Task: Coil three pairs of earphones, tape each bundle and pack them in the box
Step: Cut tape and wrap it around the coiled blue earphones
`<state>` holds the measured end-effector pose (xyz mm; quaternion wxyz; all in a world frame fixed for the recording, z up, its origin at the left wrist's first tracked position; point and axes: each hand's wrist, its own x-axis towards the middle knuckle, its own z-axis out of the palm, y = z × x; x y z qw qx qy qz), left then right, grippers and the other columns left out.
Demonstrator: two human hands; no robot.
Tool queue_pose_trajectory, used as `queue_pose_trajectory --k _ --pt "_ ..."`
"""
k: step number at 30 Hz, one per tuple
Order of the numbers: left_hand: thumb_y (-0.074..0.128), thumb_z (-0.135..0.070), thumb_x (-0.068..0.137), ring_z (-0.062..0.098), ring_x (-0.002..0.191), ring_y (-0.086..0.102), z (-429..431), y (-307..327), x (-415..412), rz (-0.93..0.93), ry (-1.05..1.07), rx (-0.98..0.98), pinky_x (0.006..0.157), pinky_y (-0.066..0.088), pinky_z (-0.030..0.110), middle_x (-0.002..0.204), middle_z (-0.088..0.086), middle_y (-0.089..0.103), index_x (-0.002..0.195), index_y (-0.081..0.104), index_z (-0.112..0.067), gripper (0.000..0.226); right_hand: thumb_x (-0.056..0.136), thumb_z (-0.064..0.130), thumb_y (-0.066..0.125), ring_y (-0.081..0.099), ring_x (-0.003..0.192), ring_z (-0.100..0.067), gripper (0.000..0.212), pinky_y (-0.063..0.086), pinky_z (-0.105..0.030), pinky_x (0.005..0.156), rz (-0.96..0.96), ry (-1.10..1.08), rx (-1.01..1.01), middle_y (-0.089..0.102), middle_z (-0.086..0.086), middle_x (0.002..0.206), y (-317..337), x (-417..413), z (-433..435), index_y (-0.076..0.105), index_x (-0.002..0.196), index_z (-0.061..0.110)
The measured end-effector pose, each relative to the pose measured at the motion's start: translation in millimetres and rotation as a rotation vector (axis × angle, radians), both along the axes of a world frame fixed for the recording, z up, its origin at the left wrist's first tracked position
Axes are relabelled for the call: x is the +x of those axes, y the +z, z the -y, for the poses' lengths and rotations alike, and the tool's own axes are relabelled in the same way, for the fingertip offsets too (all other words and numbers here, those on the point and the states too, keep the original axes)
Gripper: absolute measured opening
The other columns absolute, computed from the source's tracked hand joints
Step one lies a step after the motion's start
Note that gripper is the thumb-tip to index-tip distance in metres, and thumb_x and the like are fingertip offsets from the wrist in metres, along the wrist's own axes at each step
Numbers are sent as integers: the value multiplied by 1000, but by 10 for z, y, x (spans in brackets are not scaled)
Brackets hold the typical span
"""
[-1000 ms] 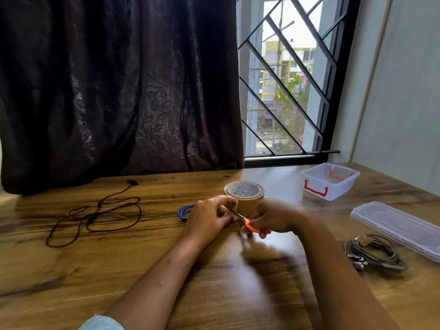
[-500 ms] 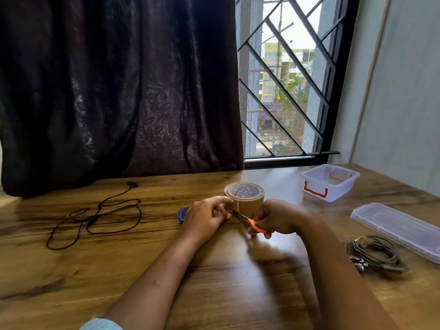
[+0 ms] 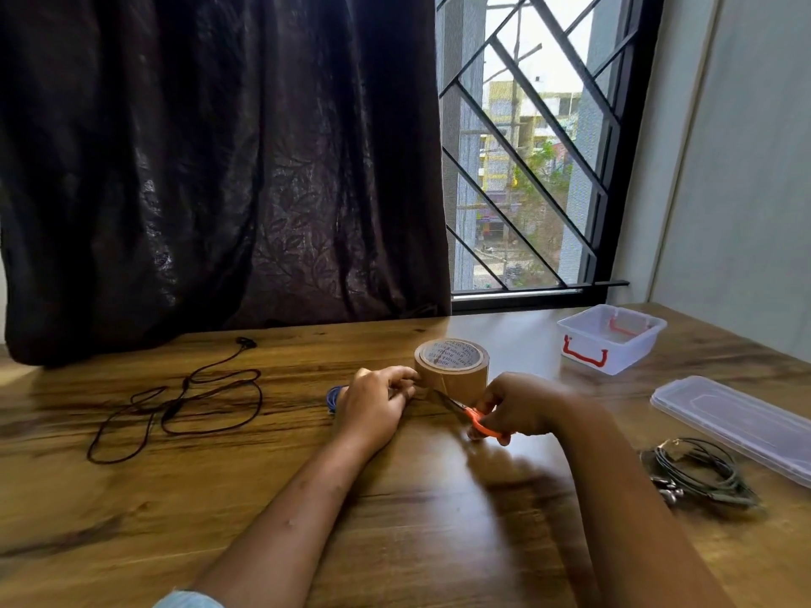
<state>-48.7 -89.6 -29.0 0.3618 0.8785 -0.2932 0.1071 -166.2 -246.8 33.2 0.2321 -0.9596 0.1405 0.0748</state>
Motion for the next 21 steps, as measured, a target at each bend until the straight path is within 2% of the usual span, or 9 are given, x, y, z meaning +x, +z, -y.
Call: queue_pose_trajectory --k 3,5,9,14,16,18,19,21 --pt "57 -36 90 14 106 55 2 -29 42 -23 6 -21 94 46 38 104 -5 61 115 63 -42 25 89 12 62 40 37 -3 16 26 -11 33 -84 -1 6 54 5 51 37 -52 -30 65 102 4" --pt "57 -35 91 14 113 52 7 -44 66 -20 10 -15 98 44 37 115 -3 64 119 62 -39 29 88 13 63 31 28 -3 9 23 -12 31 -148 30 32 50 0 61 70 -76 -80 59 96 12" --pt "56 -34 91 13 121 47 25 -46 78 -11 0 36 101 41 38 123 -9 64 123 60 -36 32 86 32 70 32 28 -2 26 21 -12 31 -161 66 133 57 2 64 122 -102 -159 59 99 12" --pt "57 -29 89 13 122 47 33 -49 87 -6 28 95 99 41 33 124 -10 63 125 56 -43 39 86 57 56 30 44 -8 45 20 -15 38 -139 -33 253 54 -1 68 104 -71 -138 45 97 14" --pt "59 -28 87 13 121 47 32 -30 70 7 41 98 98 41 34 122 -11 64 126 56 -42 41 86 54 58 30 48 -9 43 21 -16 39 -101 -19 254 54 -1 68 106 -76 -145 45 92 14" --pt "62 -30 85 13 118 50 25 -25 65 -2 47 77 97 42 34 115 -9 67 123 59 -40 38 86 42 66 40 56 -9 29 28 -15 41 5 7 220 54 3 72 148 -98 -129 47 87 19" --pt "63 -31 84 13 114 52 25 -31 70 -16 44 62 96 43 35 109 -9 69 119 62 -38 35 84 33 70 46 65 -10 25 34 -16 46 64 8 164 54 5 77 189 -100 -96 49 90 21" --pt "65 -31 81 12 104 58 27 -39 75 -37 24 26 91 47 37 96 -13 71 106 68 -35 25 78 23 76 53 86 -15 36 42 -21 60 120 -7 -131 57 3 97 307 -94 -28 52 105 22"
